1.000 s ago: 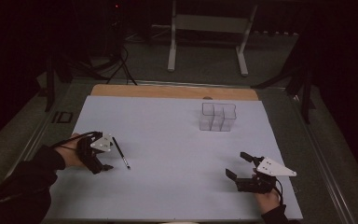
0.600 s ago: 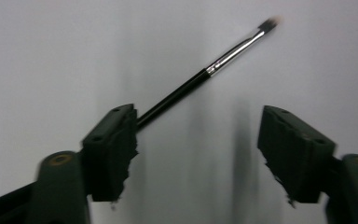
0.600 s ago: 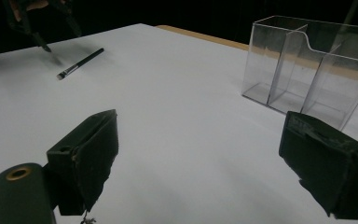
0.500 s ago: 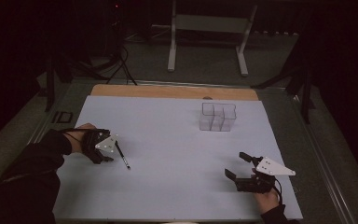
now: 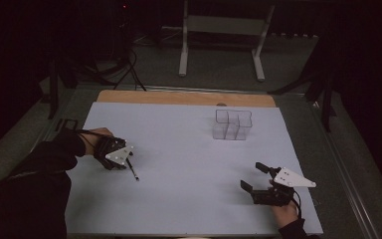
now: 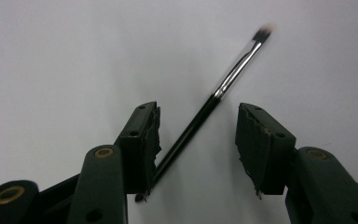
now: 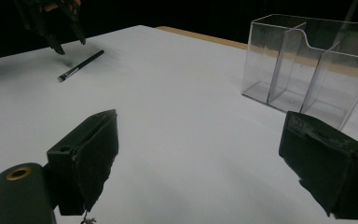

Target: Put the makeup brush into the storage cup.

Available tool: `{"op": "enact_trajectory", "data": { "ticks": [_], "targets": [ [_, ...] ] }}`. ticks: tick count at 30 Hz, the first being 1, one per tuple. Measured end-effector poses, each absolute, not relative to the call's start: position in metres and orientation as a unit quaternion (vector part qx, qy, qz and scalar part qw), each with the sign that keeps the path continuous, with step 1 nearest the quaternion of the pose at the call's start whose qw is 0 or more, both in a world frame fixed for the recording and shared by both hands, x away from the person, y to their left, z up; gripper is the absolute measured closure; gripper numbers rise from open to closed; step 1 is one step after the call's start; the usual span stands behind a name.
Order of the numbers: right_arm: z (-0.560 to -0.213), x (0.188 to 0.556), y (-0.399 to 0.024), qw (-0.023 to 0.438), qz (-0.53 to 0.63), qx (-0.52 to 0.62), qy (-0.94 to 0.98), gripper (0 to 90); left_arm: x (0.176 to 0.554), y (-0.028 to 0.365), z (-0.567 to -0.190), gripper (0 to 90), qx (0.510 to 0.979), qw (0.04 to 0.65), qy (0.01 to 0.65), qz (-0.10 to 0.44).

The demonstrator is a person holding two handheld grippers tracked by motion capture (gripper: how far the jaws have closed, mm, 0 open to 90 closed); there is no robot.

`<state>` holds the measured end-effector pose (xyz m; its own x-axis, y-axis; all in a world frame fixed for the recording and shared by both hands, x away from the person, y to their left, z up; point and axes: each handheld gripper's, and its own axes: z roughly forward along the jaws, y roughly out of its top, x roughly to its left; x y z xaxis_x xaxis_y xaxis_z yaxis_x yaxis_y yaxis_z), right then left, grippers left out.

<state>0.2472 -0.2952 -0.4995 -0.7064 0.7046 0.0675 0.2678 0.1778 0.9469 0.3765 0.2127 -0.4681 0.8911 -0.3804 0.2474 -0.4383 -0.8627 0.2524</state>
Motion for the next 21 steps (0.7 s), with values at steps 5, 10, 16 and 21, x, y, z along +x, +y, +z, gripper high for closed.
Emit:
{"op": "enact_trajectory", "data": {
  "ticks": [5,10,16,21],
  "targets": [
    [-0.499,0.246,-0.296,0.199,0.554,0.329,0.738,13.4,0.379,0.208,-0.473,54.9,0.959,0.127,-0.238,0.090],
    [-0.499,0.247,-0.297,0.197,0.557,0.329,0.736,13.4,0.385,0.203,-0.478,57.7,0.953,0.120,-0.268,0.076],
    [-0.499,0.246,-0.297,0.199,0.557,0.329,0.736,13.4,0.388,0.195,-0.485,63.5,0.950,0.082,-0.292,0.071],
    [-0.499,0.246,-0.298,0.199,0.559,0.329,0.735,13.4,0.389,0.189,-0.492,67.6,0.949,0.065,-0.305,0.052]
  ]
}}
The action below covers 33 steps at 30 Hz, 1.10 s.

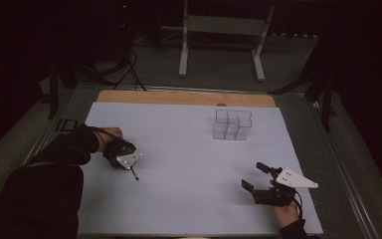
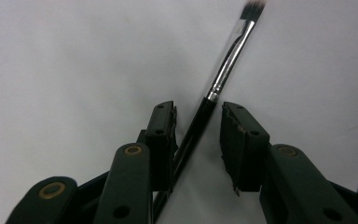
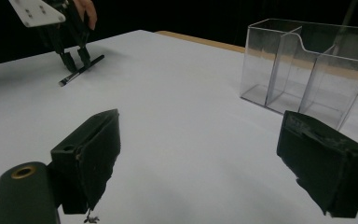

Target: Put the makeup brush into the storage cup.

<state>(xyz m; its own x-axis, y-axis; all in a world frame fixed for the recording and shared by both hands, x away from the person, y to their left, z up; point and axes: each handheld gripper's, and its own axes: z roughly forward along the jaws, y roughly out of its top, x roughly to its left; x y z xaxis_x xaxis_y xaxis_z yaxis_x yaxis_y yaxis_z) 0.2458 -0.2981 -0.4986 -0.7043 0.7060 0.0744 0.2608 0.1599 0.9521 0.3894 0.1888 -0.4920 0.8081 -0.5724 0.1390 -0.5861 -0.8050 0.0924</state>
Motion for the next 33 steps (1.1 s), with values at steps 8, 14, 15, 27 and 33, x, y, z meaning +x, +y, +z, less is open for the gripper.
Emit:
{"op": "enact_trajectory", "data": {
  "ticks": [8,14,15,27,33],
  "targets": [
    [-0.498,0.245,-0.298,0.199,0.558,0.328,0.735,13.5,0.393,0.182,-0.493,73.9,0.948,0.044,-0.315,0.021],
    [-0.498,0.246,-0.299,0.201,0.558,0.329,0.735,13.5,0.394,0.182,-0.492,85.1,0.955,0.039,-0.293,0.004],
    [-0.498,0.246,-0.299,0.201,0.558,0.329,0.735,13.5,0.394,0.182,-0.492,85.3,0.957,0.039,-0.289,0.003],
    [-0.498,0.245,-0.299,0.202,0.559,0.331,0.733,13.5,0.399,0.189,-0.456,85.3,0.992,0.068,-0.099,0.047],
    [-0.498,0.245,-0.300,0.203,0.558,0.333,0.733,13.5,0.400,0.195,-0.439,85.4,0.989,0.121,-0.005,0.089]
  ]
}}
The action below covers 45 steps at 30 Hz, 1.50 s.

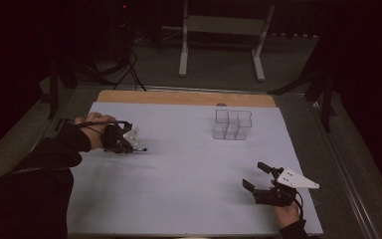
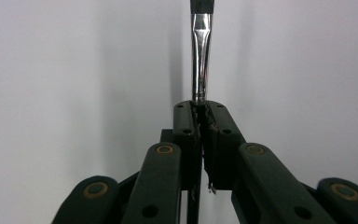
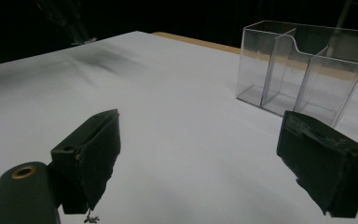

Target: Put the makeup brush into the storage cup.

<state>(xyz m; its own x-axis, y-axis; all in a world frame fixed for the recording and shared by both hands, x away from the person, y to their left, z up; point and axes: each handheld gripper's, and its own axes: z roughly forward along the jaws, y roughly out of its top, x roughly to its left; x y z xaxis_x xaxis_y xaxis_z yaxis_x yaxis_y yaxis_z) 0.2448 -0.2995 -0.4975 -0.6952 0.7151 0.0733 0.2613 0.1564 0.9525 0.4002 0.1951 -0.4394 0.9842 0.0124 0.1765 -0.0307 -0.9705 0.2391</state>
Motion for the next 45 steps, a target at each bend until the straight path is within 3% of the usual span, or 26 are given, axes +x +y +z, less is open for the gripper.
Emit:
{"op": "enact_trajectory", "data": {
  "ticks": [10,25,37,45],
  "targets": [
    [-0.498,0.245,-0.299,0.203,0.557,0.333,0.734,13.5,0.396,0.194,-0.416,85.5,0.964,0.225,0.071,0.120],
    [-0.497,0.245,-0.300,0.199,0.559,0.333,0.733,13.5,0.370,0.175,-0.395,85.5,0.916,0.353,0.106,0.160],
    [-0.497,0.244,-0.298,0.202,0.556,0.327,0.737,13.6,0.353,0.160,-0.394,85.5,0.857,0.474,0.131,0.155],
    [-0.496,0.243,-0.298,0.202,0.556,0.327,0.737,13.6,0.346,0.151,-0.405,85.5,0.833,0.513,0.148,0.146]
  ]
}}
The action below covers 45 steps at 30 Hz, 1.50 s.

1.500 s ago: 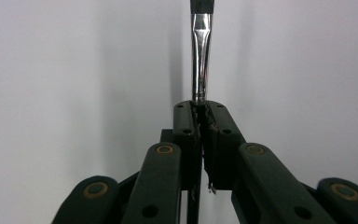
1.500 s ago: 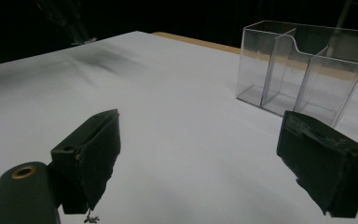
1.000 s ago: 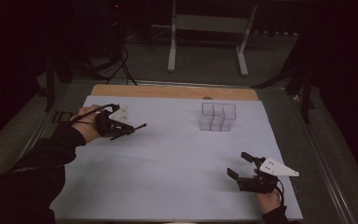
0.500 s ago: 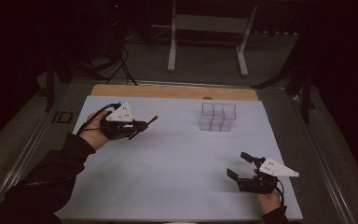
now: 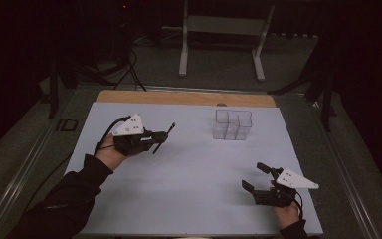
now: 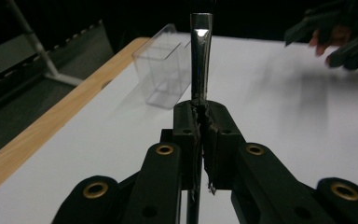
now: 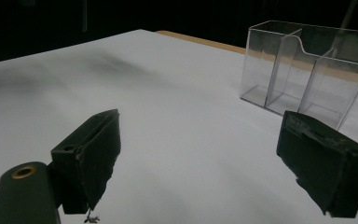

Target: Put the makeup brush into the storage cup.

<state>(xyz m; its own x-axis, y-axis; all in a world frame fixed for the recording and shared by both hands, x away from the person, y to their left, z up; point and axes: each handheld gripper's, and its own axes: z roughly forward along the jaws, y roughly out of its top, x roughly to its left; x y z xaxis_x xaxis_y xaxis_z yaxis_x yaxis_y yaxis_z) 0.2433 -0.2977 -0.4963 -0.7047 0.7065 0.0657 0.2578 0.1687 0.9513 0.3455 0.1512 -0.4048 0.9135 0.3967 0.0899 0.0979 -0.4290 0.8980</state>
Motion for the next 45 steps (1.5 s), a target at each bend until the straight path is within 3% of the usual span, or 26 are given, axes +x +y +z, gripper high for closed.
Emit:
{"op": "enact_trajectory", "data": {
  "ticks": [21,32,45],
  "targets": [
    [-0.495,0.243,-0.299,0.208,0.551,0.337,0.735,12.2,0.323,0.123,-0.438,85.4,0.767,0.594,0.194,0.148],
    [-0.488,0.239,-0.298,0.243,0.547,0.341,0.725,11.6,0.309,0.105,-0.459,85.4,0.747,0.610,0.198,0.175],
    [-0.475,0.235,-0.291,0.239,0.556,0.345,0.718,13.8,0.307,0.097,-0.472,85.5,0.738,0.615,0.228,0.159]
  ]
}}
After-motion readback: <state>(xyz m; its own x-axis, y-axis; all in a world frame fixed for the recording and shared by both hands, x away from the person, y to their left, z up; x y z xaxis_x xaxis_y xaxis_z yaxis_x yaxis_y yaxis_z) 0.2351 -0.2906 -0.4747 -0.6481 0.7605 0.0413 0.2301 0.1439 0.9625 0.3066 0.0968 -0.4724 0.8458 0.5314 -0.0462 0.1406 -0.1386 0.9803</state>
